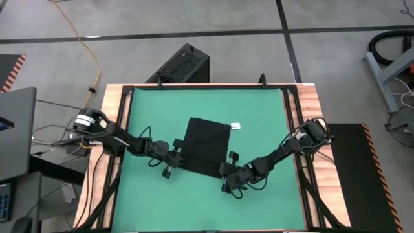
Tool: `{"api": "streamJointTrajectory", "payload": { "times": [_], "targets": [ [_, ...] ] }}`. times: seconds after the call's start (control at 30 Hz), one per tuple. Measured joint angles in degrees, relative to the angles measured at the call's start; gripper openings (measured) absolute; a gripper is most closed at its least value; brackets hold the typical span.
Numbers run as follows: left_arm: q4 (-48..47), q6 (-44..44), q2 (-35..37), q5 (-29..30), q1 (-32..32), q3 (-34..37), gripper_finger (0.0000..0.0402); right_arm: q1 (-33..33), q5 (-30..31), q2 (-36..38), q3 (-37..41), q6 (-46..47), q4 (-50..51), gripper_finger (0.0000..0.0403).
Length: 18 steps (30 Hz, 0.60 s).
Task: Roll towel
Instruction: Roll the black towel
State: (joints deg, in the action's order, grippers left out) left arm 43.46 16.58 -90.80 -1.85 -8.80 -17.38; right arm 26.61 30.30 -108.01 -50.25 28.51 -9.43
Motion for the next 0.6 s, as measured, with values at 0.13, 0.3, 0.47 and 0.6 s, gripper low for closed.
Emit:
{"api": "streamJointTrajectory", "payload": {
  "times": [0.13, 0.3, 0.47, 0.6],
  "targets": [
    [5.26, -1.73, -4.77, 0.83, -0.34, -0.03, 0.0000, 0.00, -0.02, 0.00, 0.01, 0.00, 0.02, 0.0024],
    [6.99, -2.94, -9.34, 2.05, -0.37, -0.10, 0.0000, 0.26, 0.05, 0.81, 0.15, -2.90, -1.30, 0.0029],
    [6.73, -5.43, -10.19, 2.12, -0.37, -0.14, 0.0000, 1.65, 3.27, 5.79, 0.15, -8.30, -0.79, 0.0037],
    [6.28, -6.56, -10.24, 2.10, -0.37, -0.14, 0.0000, 2.71, 3.75, 9.29, 0.15, -12.77, -1.12, 0.0057]
  ]
}}
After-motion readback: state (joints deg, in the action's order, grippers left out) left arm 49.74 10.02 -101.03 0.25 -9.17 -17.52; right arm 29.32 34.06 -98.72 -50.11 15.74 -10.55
